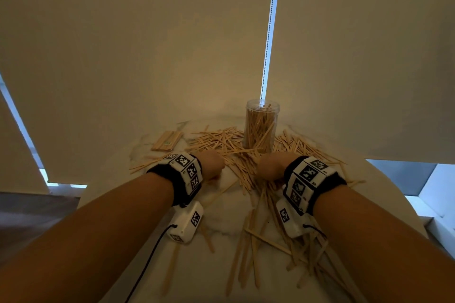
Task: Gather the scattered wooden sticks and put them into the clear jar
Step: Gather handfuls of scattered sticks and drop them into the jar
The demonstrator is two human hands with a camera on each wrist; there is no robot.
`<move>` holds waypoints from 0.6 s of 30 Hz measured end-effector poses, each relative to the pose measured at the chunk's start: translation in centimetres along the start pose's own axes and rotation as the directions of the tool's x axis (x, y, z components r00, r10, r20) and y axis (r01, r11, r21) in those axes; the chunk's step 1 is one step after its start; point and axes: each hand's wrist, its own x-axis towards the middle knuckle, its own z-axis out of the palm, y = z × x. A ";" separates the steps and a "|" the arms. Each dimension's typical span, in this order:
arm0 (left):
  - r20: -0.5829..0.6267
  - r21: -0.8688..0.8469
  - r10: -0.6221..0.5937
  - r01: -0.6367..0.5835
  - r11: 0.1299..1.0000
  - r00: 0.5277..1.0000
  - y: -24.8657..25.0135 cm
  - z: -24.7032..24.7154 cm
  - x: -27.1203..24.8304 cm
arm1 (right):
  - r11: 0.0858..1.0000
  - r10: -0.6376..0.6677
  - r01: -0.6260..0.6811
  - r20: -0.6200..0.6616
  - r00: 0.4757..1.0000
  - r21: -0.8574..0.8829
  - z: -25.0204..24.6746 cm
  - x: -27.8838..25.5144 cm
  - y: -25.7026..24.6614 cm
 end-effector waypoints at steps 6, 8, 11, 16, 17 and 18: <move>-0.101 -0.223 0.057 -0.078 0.972 0.993 0.1 -1.2 2.0 | 0.981 -0.029 0.045 -0.088 0.996 0.190 -0.9 -0.4 0.5; -0.186 -0.284 0.064 -0.116 0.952 0.981 1.1 -1.8 2.1 | 0.963 -0.009 0.045 -0.138 0.990 0.264 -1.2 -0.7 0.4; -0.268 -0.407 0.080 -0.188 0.894 0.960 2.1 -2.4 2.7 | 0.930 -0.006 0.077 -0.194 0.981 0.359 -1.4 -0.5 0.3; -0.278 -0.579 0.088 -0.240 0.779 0.956 4.0 -2.8 2.2 | 0.840 -0.050 0.235 -0.362 0.931 0.489 -1.4 1.3 -0.1; -0.237 -0.622 0.111 -0.238 0.746 0.965 4.4 -2.7 2.2 | 0.838 -0.062 0.263 -0.396 0.916 0.479 -1.5 1.3 -0.5; -0.192 -0.677 0.146 -0.239 0.696 0.970 4.7 -2.7 2.3 | 0.840 -0.096 0.301 -0.422 0.901 0.451 -1.7 1.3 -0.9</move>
